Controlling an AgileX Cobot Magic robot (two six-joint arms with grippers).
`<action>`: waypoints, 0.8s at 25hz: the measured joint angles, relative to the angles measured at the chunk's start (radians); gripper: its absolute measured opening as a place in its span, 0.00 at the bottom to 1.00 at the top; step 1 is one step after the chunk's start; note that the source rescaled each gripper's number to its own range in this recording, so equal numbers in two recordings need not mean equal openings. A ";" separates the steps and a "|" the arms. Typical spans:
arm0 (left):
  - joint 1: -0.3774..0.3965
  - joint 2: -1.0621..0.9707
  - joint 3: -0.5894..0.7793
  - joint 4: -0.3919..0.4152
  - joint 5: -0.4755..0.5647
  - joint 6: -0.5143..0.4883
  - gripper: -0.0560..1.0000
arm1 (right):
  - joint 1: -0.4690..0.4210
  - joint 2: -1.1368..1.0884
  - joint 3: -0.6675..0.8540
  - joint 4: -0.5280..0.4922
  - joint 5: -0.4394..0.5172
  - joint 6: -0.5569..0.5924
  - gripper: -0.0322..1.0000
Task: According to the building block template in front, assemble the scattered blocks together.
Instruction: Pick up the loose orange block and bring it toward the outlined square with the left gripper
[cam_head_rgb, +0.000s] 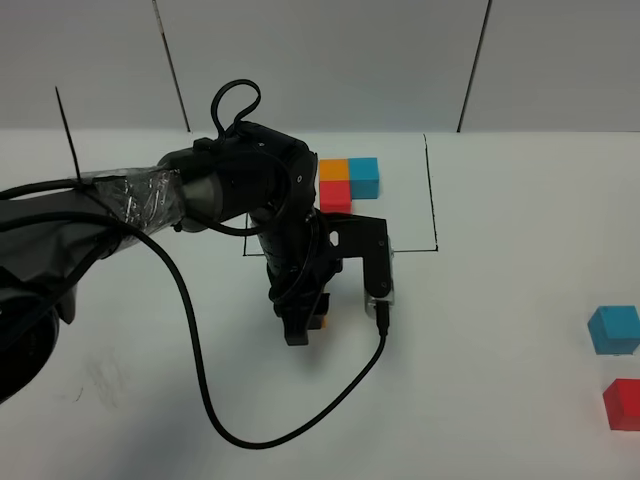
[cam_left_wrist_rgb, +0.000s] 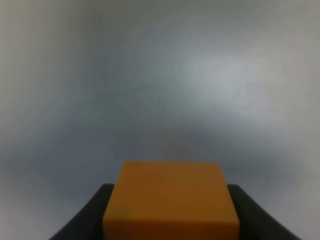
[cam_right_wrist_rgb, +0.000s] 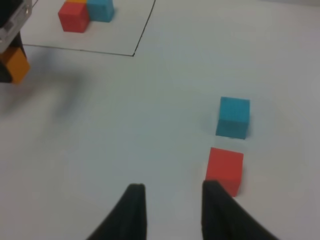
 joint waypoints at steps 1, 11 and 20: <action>0.000 0.009 0.000 0.000 -0.001 0.001 0.05 | 0.000 0.000 0.000 0.000 0.000 0.000 0.03; 0.000 0.049 0.000 0.000 -0.036 0.012 0.05 | 0.000 0.000 0.000 0.000 0.000 0.000 0.03; 0.000 0.051 0.000 0.000 -0.047 0.025 0.05 | 0.000 0.000 0.000 0.000 0.000 0.000 0.03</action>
